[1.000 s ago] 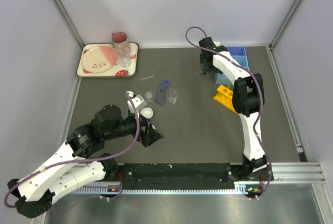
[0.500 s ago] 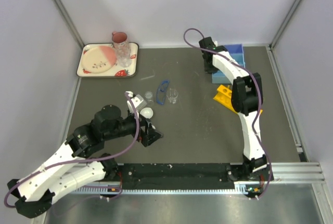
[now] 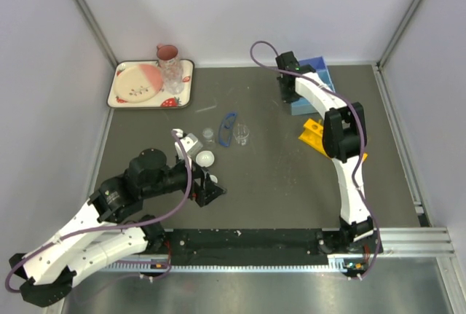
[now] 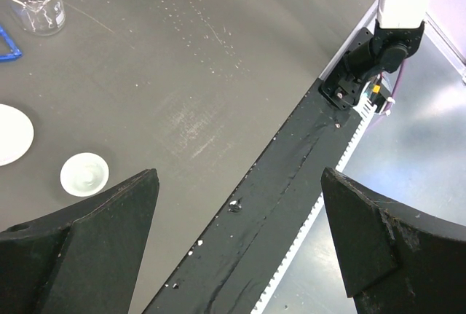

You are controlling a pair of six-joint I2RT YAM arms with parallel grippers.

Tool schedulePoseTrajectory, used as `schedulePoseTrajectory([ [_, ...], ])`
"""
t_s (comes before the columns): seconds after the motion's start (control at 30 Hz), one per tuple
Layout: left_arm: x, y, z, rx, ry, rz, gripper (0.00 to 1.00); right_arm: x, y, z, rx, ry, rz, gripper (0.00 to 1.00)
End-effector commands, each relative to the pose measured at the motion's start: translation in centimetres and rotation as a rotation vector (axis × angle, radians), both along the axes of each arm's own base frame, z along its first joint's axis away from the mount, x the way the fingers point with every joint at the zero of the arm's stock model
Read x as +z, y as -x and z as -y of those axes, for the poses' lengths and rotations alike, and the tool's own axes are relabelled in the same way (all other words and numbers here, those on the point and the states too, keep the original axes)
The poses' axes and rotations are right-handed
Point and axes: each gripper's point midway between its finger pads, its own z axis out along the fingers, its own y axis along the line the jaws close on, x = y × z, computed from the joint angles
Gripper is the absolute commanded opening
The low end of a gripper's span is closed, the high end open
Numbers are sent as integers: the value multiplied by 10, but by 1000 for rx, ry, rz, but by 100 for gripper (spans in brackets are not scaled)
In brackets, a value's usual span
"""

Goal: Organize the chemistry lab equipment

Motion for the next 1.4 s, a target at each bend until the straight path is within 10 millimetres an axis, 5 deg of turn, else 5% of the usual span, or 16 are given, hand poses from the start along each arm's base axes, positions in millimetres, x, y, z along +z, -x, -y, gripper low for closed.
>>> schedulePoseTrajectory([
  [0.0, 21, -7, -1, 36, 38, 40, 99, 17, 20, -59, 251, -76, -1, 0],
  [0.23, 19, -8, -1, 38, 32, 39, 99, 15, 67, -104, 502, -100, -66, 0],
  [0.67, 23, -6, -5, 50, 50, 51, 99, 12, 144, -142, 704, -147, -127, 0],
  [1.37, 12, -8, -7, 73, 24, 15, 99, 2, 232, -148, 761, -163, -158, 0],
])
